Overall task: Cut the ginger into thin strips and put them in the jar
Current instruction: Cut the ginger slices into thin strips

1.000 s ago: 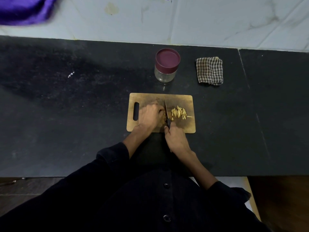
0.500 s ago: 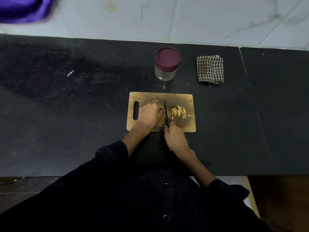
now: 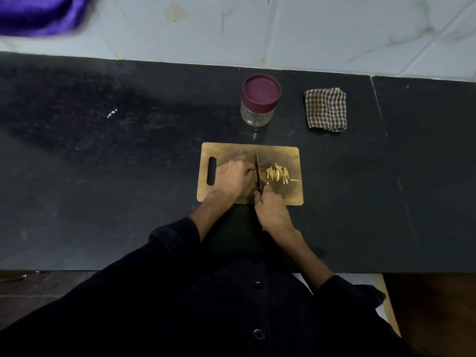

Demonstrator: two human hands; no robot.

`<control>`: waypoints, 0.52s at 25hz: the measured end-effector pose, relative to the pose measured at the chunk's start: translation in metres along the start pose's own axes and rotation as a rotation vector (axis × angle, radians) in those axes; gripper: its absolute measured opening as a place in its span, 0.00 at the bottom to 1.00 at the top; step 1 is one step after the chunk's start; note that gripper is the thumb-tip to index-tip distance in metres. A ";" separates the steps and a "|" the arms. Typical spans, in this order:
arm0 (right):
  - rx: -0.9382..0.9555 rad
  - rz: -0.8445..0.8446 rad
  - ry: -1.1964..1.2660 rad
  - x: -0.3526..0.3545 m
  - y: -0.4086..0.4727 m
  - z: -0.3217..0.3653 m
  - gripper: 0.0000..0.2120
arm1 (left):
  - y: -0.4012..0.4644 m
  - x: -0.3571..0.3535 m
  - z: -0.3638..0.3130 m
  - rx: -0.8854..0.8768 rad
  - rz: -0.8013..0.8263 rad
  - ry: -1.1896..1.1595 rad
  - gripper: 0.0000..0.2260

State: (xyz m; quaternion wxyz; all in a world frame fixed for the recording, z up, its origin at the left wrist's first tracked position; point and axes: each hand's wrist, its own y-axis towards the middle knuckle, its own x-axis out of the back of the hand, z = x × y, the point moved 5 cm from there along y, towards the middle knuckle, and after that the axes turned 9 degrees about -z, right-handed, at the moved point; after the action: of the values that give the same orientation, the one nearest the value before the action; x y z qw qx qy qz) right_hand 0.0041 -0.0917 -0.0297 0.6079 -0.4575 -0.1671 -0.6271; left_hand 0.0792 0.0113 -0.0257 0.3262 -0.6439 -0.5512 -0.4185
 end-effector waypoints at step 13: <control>-0.032 0.043 -0.019 -0.004 0.001 0.001 0.10 | -0.002 0.000 0.000 -0.016 -0.013 -0.003 0.10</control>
State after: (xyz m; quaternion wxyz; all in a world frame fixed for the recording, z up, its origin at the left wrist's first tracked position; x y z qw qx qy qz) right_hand 0.0045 -0.0887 -0.0330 0.6122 -0.4764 -0.1529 -0.6122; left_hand 0.0771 0.0112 -0.0255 0.3175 -0.6435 -0.5525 -0.4240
